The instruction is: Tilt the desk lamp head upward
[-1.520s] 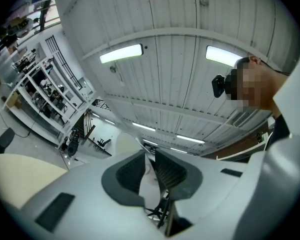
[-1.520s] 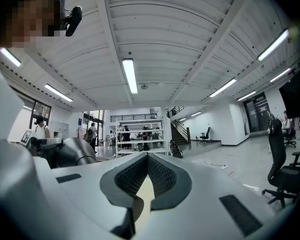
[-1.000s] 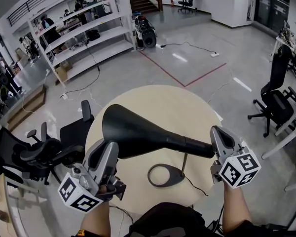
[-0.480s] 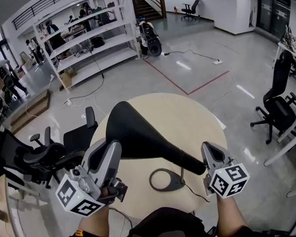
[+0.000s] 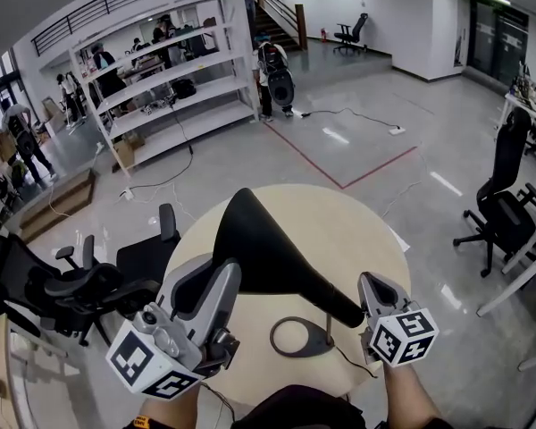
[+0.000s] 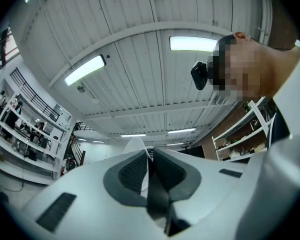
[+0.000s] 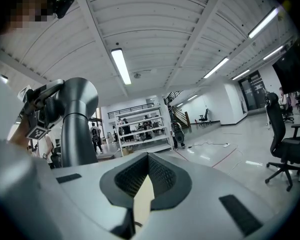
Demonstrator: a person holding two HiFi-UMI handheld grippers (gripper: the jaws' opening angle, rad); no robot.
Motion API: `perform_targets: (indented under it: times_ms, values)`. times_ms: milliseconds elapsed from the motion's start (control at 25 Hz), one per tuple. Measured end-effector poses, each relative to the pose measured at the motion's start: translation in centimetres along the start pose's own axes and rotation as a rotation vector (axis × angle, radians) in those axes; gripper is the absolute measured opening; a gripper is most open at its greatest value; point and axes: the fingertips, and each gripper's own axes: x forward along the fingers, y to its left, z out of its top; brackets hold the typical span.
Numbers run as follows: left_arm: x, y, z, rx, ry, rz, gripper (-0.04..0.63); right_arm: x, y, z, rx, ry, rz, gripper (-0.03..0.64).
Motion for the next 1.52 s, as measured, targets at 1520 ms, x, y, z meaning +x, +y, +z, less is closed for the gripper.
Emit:
perform_targets:
  times_ms: [1520]
  values:
    - [-14.7,7.0,-9.6,-0.148,0.055,0.25,0.089,-5.4,4.4,-1.8,-0.14,-0.104,-0.348,0.011]
